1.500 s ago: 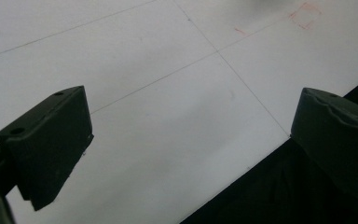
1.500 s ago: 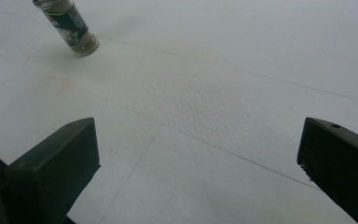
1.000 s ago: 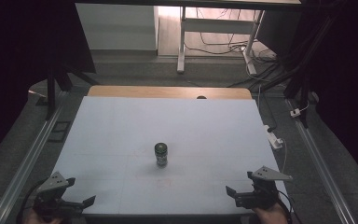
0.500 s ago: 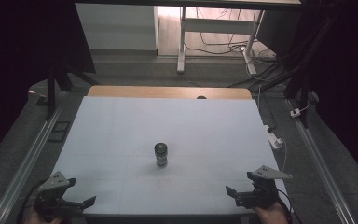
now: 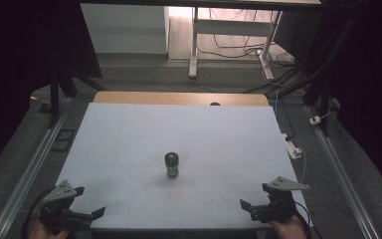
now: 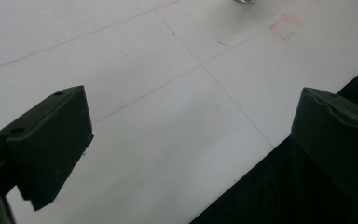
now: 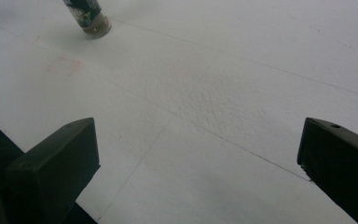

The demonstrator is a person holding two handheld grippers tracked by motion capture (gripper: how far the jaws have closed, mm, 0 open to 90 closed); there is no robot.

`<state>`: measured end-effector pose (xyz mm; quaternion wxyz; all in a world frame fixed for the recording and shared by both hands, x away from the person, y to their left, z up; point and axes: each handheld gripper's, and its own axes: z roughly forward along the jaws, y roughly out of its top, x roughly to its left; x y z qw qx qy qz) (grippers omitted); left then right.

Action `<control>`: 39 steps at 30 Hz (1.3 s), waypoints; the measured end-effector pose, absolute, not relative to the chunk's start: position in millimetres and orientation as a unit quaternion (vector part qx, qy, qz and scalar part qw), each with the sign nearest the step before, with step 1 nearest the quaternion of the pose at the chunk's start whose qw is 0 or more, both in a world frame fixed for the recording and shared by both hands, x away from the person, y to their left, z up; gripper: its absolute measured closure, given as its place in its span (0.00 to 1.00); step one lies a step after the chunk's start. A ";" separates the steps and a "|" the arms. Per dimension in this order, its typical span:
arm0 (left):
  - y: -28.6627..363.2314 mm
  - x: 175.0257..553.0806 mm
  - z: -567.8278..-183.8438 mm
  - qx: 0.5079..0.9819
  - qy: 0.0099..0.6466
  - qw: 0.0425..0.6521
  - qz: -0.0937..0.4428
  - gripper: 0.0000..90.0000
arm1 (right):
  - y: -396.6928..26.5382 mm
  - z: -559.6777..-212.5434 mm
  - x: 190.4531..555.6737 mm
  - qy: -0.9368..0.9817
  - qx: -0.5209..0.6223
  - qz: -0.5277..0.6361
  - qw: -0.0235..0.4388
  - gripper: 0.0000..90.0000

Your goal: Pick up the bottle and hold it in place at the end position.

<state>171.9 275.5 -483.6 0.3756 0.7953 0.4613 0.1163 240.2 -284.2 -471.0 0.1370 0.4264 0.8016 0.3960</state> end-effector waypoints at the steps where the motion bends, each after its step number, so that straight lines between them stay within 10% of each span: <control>1: 274.9 172.5 -483.3 0.797 0.458 0.377 0.118 0.00 | -284.2 -471.0 240.2 0.802 0.426 0.396 0.136 0.00; 39: 240.7 217.3 -482.0 0.809 0.401 0.414 0.114 0.00 | -282.8 -471.9 242.1 0.808 0.423 0.391 0.126 0.00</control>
